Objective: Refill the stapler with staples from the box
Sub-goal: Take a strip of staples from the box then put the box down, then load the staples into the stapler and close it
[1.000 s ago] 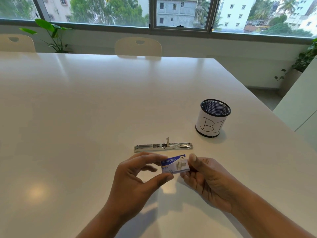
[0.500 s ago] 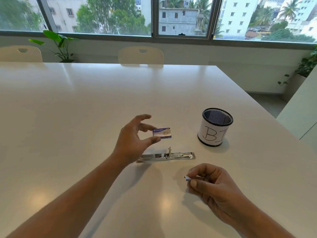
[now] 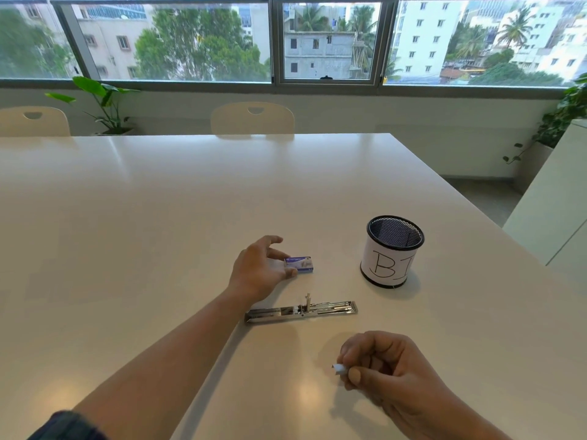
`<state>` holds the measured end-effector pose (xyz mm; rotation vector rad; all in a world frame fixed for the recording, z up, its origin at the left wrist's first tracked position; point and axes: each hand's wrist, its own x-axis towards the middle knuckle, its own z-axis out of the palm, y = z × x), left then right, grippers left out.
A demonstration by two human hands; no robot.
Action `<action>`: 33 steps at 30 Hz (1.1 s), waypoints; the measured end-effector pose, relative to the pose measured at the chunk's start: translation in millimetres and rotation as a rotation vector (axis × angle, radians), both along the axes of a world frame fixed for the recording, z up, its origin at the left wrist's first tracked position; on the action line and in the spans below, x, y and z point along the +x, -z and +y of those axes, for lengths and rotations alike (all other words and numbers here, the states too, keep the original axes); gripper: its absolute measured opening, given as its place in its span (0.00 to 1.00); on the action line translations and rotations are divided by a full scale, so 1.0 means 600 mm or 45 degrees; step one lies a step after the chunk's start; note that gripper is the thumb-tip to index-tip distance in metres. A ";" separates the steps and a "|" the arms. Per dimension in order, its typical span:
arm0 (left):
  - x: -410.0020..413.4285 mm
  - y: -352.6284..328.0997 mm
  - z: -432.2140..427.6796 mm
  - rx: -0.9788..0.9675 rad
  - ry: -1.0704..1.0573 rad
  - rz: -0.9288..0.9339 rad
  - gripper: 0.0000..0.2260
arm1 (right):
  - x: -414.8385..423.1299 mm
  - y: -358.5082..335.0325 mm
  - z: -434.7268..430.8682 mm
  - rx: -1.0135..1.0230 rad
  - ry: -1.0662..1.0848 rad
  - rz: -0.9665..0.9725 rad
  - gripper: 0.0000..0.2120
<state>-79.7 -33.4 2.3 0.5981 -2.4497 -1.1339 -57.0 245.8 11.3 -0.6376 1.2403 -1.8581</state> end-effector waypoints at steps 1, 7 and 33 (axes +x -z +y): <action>-0.001 0.002 -0.001 -0.003 -0.008 -0.007 0.31 | -0.001 0.001 0.000 0.003 -0.002 0.006 0.14; 0.006 0.002 -0.002 -0.034 -0.002 -0.055 0.32 | -0.002 0.005 0.001 0.044 -0.006 0.083 0.13; 0.204 0.006 0.050 -0.134 -0.026 0.125 0.21 | -0.115 -0.013 -0.083 0.521 0.346 1.337 0.13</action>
